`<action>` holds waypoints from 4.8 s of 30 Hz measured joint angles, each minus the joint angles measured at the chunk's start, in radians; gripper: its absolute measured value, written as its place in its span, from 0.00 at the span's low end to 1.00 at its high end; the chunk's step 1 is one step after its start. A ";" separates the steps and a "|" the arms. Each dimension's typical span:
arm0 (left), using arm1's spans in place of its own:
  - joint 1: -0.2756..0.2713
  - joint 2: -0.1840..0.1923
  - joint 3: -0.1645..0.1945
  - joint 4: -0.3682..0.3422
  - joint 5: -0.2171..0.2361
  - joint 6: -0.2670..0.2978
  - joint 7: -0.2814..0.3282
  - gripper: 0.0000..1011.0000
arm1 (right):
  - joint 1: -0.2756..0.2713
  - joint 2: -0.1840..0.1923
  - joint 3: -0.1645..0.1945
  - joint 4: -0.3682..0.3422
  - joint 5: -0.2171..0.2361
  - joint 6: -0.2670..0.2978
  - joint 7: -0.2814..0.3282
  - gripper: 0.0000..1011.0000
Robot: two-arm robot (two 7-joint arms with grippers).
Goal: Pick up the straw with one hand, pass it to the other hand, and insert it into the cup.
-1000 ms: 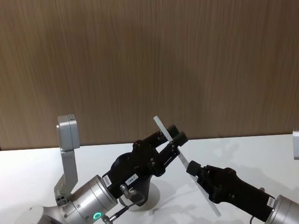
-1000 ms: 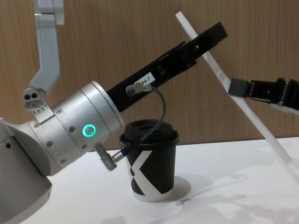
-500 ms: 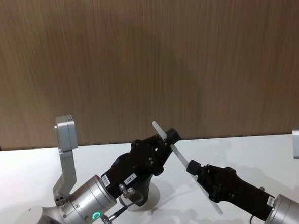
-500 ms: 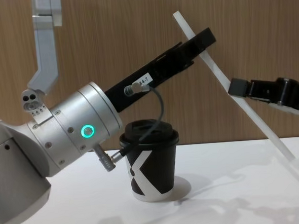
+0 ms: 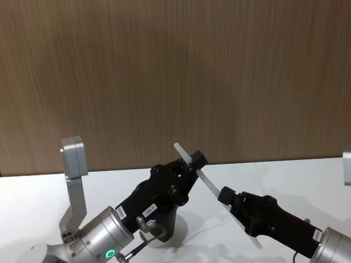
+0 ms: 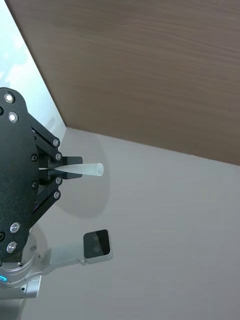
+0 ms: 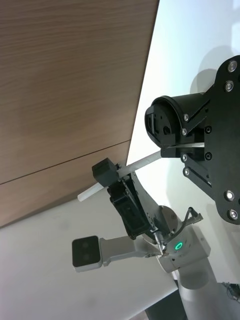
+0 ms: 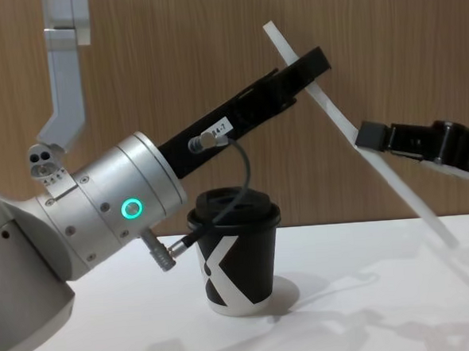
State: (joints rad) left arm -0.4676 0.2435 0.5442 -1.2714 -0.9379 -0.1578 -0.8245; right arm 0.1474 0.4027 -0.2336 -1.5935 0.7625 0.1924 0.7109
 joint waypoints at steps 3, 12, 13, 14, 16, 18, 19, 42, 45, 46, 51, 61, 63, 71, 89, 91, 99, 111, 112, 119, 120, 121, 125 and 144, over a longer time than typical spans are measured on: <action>0.002 0.001 -0.001 0.000 0.000 -0.001 0.001 0.02 | 0.000 0.000 0.000 0.000 0.000 0.000 -0.001 0.10; 0.011 0.003 -0.005 -0.003 0.000 -0.003 0.005 0.02 | 0.001 0.001 -0.002 0.001 0.002 -0.001 -0.001 0.38; 0.013 0.003 -0.006 -0.005 0.000 -0.004 0.007 0.02 | 0.001 0.001 -0.002 0.001 0.002 -0.001 -0.001 0.39; 0.014 0.003 -0.007 -0.006 0.000 -0.004 0.008 0.02 | 0.001 0.001 -0.002 0.001 0.002 -0.001 -0.001 0.44; 0.016 0.004 -0.008 -0.010 0.001 -0.006 0.011 0.02 | 0.002 0.001 -0.002 0.001 0.002 -0.001 -0.001 0.48; 0.018 0.005 -0.009 -0.014 0.002 -0.007 0.014 0.02 | 0.002 0.001 -0.002 0.001 0.002 -0.001 -0.001 0.55; 0.018 0.006 -0.010 -0.016 0.003 -0.008 0.015 0.02 | 0.002 0.002 -0.002 0.001 0.002 -0.001 -0.001 0.58; -0.006 0.101 -0.012 -0.192 0.095 0.055 0.122 0.02 | 0.002 0.002 -0.003 0.001 0.002 -0.001 -0.001 0.99; -0.008 0.116 -0.010 -0.218 0.105 0.074 0.139 0.02 | 0.002 0.002 -0.002 0.001 0.002 -0.001 -0.001 0.99; -0.010 0.125 -0.009 -0.233 0.110 0.086 0.150 0.02 | 0.002 0.002 -0.002 0.001 0.002 -0.001 -0.001 0.99; -0.015 0.152 -0.005 -0.282 0.125 0.123 0.182 0.01 | 0.002 0.002 -0.003 0.001 0.002 -0.001 -0.001 0.99; -0.028 0.199 0.004 -0.368 0.152 0.202 0.249 0.02 | 0.002 0.002 -0.002 0.001 0.002 -0.001 -0.001 0.99; -0.032 0.211 0.005 -0.391 0.156 0.218 0.264 0.02 | 0.002 0.002 -0.002 0.001 0.002 -0.001 -0.001 0.99; -0.034 0.249 -0.003 -0.469 0.171 0.268 0.318 0.02 | 0.002 0.002 -0.003 0.001 0.002 -0.001 -0.001 0.99; 0.004 0.307 -0.048 -0.609 0.216 0.342 0.445 0.02 | 0.002 0.002 -0.002 0.001 0.002 -0.001 -0.001 0.99; 0.009 0.311 -0.053 -0.615 0.219 0.345 0.453 0.02 | 0.002 0.002 -0.002 0.001 0.002 -0.001 -0.001 0.99; 0.037 0.338 -0.091 -0.644 0.231 0.355 0.487 0.02 | 0.002 0.002 -0.002 0.001 0.002 -0.001 -0.001 0.99; 0.071 0.368 -0.145 -0.658 0.241 0.359 0.516 0.02 | 0.002 0.002 -0.002 0.001 0.002 -0.001 -0.001 0.99; 0.072 0.369 -0.148 -0.658 0.242 0.359 0.517 0.02 | 0.002 0.002 -0.002 0.001 0.002 -0.001 -0.001 0.99; 0.079 0.373 -0.165 -0.655 0.248 0.360 0.524 0.02 | 0.002 0.002 -0.002 0.001 0.002 -0.001 -0.001 0.99; 0.079 0.373 -0.167 -0.652 0.250 0.360 0.524 0.02 | 0.002 0.002 -0.002 0.001 0.002 -0.001 -0.001 0.99; 0.079 0.373 -0.168 -0.649 0.250 0.360 0.524 0.02 | 0.002 0.002 -0.002 0.001 0.002 -0.001 -0.001 0.99; 0.076 0.369 -0.172 -0.633 0.253 0.359 0.520 0.02 | 0.002 0.002 -0.002 0.001 0.002 -0.001 -0.001 0.99; 0.025 0.330 -0.163 -0.508 0.245 0.322 0.436 0.02 | 0.002 0.002 -0.002 0.001 0.002 -0.001 -0.001 0.99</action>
State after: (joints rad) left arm -0.4422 0.5738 0.3812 -1.7792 -0.6934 0.1647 -0.3884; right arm 0.1496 0.4042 -0.2361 -1.5925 0.7647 0.1919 0.7096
